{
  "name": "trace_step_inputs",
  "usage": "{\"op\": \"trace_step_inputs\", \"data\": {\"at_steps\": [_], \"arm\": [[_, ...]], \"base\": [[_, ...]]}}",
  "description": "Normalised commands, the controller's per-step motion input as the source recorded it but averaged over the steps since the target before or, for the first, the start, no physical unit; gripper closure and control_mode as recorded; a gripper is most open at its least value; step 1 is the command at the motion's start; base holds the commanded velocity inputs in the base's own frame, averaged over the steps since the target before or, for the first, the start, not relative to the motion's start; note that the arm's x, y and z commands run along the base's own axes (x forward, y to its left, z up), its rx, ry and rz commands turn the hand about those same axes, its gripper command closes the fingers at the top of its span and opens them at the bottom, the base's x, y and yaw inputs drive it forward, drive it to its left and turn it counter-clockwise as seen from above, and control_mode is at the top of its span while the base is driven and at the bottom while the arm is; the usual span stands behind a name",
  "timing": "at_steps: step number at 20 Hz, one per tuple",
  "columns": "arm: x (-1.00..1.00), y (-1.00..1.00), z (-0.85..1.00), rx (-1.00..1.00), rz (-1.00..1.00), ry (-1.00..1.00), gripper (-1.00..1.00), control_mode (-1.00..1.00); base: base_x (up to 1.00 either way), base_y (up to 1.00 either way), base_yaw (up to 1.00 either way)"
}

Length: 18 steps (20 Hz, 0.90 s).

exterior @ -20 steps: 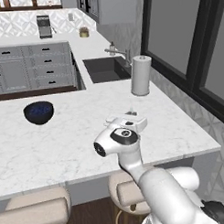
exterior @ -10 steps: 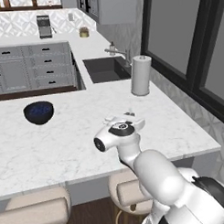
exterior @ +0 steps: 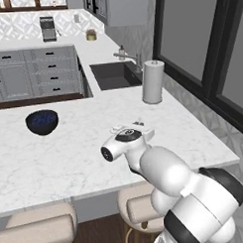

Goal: Take a straw from the drawer in front and place it inside the glass cup on the dining counter.

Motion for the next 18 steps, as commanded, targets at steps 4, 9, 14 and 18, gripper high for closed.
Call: {"op": "trace_step_inputs", "data": {"at_steps": [4,9,14,18], "arm": [[0.24,0.00,-0.12,0.00,0.00,0.00,1.00,-1.00],[0.24,0.00,-0.22,0.00,0.00,0.00,1.00,-1.00],[-0.15,0.00,-0.17,0.03,0.00,0.00,1.00,-1.00],[-0.41,0.00,-0.15,0.04,0.00,0.00,1.00,-1.00]], "base": [[0.00,0.00,0.00],[0.00,0.00,0.00],[0.00,0.00,0.00],[0.00,0.00,0.00]]}}
